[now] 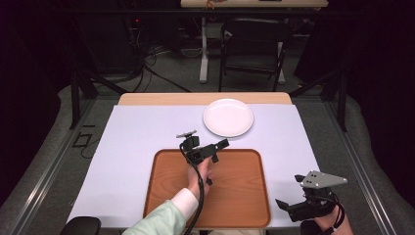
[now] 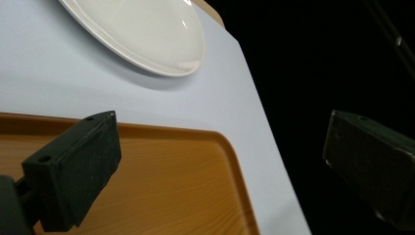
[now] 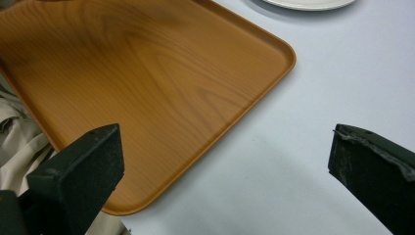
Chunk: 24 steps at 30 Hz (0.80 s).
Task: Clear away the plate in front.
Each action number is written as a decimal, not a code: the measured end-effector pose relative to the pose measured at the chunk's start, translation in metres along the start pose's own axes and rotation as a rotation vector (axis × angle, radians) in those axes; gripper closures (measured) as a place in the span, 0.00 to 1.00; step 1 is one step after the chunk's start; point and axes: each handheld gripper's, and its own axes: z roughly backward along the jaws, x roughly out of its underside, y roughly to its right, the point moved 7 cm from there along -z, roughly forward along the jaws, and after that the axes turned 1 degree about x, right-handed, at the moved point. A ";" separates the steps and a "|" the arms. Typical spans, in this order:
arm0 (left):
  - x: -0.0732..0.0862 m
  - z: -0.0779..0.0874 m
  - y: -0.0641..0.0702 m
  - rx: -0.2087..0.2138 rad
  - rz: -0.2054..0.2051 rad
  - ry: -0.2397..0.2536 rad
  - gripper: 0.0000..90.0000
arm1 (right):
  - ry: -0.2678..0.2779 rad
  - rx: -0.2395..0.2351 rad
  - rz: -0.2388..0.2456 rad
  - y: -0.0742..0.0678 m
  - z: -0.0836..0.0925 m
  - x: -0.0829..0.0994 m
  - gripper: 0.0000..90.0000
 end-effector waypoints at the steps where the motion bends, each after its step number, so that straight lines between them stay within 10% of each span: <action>1: -0.001 -0.004 -0.001 0.001 0.027 0.007 0.01 | 0.000 0.000 0.000 0.000 0.000 0.000 0.00; 10: -0.011 -0.035 -0.011 0.008 0.258 0.054 0.00 | 0.003 -0.006 0.004 0.000 0.000 0.000 0.00; 24: -0.023 -0.058 -0.018 -0.027 0.364 0.106 0.01 | 0.008 -0.014 0.008 -0.001 0.001 0.000 0.00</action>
